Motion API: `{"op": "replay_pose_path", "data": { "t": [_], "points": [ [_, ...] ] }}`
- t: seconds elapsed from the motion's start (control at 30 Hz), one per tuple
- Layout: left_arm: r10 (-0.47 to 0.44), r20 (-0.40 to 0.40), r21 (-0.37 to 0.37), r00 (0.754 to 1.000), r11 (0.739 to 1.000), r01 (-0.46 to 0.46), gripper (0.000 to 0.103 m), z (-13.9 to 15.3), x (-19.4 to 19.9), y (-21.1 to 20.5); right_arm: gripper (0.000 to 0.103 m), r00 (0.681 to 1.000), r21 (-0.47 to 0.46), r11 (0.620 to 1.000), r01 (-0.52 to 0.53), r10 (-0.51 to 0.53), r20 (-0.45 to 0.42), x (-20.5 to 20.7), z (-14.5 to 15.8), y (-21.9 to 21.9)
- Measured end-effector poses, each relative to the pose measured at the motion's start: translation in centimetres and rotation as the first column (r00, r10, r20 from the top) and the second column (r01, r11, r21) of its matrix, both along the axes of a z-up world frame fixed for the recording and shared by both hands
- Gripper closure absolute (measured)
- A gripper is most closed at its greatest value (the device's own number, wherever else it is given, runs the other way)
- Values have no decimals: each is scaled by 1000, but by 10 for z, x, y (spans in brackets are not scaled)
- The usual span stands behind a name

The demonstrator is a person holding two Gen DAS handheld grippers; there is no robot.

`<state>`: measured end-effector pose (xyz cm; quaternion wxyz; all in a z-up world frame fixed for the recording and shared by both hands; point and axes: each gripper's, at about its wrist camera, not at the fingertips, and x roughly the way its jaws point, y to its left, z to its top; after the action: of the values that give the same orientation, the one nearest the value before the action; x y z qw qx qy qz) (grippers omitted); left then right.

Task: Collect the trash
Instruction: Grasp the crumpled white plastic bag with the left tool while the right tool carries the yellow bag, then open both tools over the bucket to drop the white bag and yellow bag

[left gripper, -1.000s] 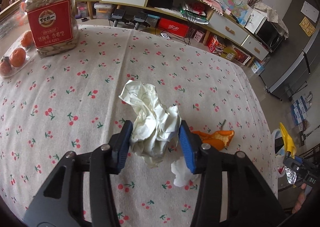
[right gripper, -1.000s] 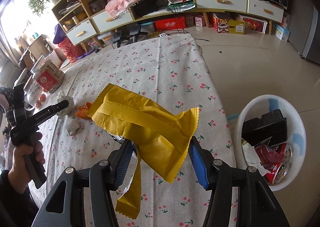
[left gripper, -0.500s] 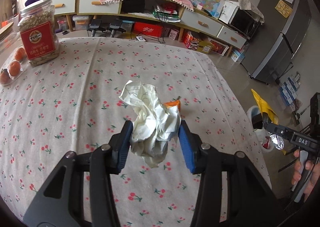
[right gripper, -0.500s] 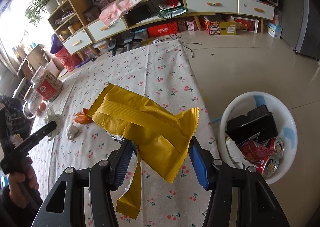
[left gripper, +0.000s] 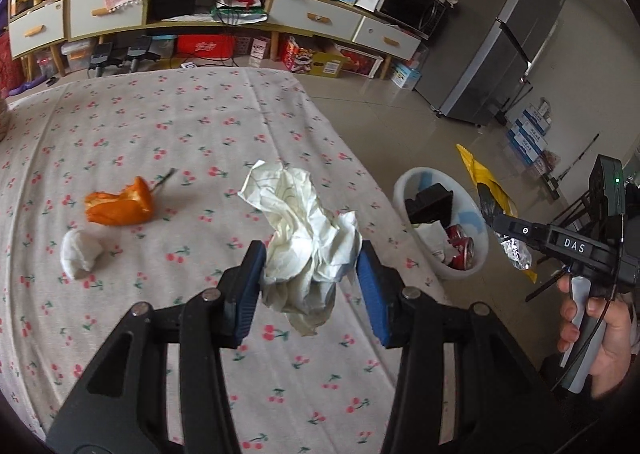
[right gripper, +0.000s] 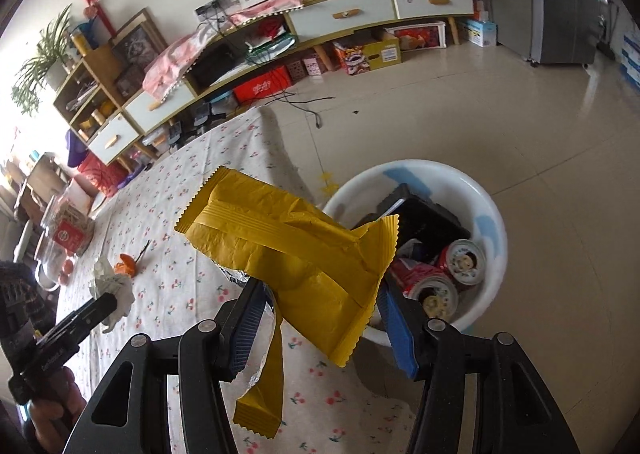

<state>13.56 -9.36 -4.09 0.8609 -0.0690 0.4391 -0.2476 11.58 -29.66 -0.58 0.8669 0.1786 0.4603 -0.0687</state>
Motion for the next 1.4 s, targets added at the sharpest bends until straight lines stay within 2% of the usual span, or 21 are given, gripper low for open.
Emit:
{"op": "replay_pose_path", "data": {
  "t": [0.37,0.57,0.67,0.77,0.93,1.13,1.17,1.23,1.4],
  "points": [
    [-153,-22,-9,988,988,152,54,-12,13,-105,44,984,78,981,177,-176,-27,-38,-12,-73],
    [-216,-21,0,976,976,216,53,-18,21,-149,44,974,97,969,227,-226,-24,-44,-11,-93],
    [-255,-9,22,967,967,255,48,-23,27,-164,44,970,100,964,244,-243,-29,-46,-13,-99],
    [-274,-9,19,962,961,274,42,-27,32,-166,44,966,101,961,258,-256,-36,-44,-14,-104],
    [-309,-55,-56,949,950,306,41,-32,36,-170,44,966,99,961,257,-253,-44,-41,-14,-103],
    [-265,-57,-65,962,963,262,39,-27,30,-156,44,966,97,961,259,-255,-52,-38,-15,-106],
    [-258,-56,-63,965,965,254,38,-25,29,-153,44,966,94,961,258,-254,-53,-37,-15,-106],
    [-240,-42,-46,970,970,238,28,-21,26,-145,44,967,83,964,253,-249,-60,-34,-16,-105],
    [-209,-20,-40,978,977,208,25,-13,18,-123,43,974,58,974,219,-215,-65,-16,-19,-95]
  ]
}}
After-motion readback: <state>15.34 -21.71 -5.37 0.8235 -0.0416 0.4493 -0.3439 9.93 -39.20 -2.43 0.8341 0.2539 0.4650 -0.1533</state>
